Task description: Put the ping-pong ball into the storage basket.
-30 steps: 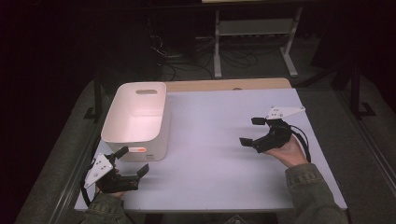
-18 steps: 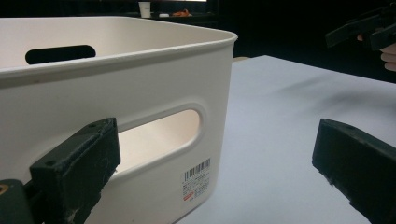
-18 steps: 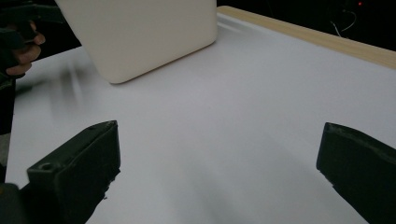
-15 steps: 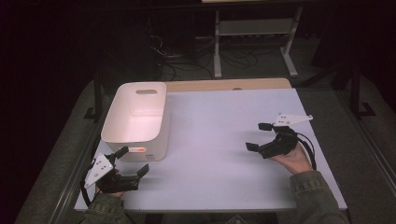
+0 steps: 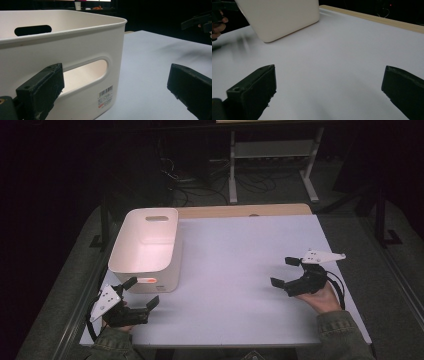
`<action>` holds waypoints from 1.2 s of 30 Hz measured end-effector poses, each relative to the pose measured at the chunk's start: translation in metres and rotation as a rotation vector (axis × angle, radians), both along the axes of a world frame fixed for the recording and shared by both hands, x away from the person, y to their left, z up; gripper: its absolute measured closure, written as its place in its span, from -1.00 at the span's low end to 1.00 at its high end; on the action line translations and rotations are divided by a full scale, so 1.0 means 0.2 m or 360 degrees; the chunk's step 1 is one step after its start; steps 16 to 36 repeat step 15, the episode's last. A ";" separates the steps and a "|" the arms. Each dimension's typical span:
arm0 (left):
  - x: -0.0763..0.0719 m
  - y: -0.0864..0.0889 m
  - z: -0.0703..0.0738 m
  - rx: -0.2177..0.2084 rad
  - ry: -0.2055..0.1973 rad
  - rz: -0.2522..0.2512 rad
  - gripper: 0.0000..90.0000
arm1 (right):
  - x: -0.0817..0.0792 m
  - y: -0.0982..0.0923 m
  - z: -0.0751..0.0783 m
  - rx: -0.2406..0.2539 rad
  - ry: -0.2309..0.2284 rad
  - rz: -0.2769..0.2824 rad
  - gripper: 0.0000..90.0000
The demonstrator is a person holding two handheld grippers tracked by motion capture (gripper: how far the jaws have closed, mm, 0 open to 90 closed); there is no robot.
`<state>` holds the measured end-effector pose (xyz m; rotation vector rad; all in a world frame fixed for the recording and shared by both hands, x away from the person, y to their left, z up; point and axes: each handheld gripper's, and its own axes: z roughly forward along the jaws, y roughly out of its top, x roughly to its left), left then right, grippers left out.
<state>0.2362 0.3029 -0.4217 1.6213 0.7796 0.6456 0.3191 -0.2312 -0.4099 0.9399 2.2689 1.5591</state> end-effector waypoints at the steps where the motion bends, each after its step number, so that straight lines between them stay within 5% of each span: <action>1: 0.00 0.00 0.00 0.0001 -0.0001 0.0001 -0.99 | -0.01 -0.01 0.00 -0.0004 0.0004 -0.0004 -1.00; 15: 0.00 0.00 0.00 0.0008 -0.0011 -0.0001 -0.99 | -0.08 -0.07 -0.03 0.0011 -0.0049 -0.0069 -1.00; 36: 0.00 0.00 0.00 0.0008 -0.0011 -0.0001 -0.99 | -0.08 -0.07 -0.03 0.0011 -0.0049 -0.0069 -1.00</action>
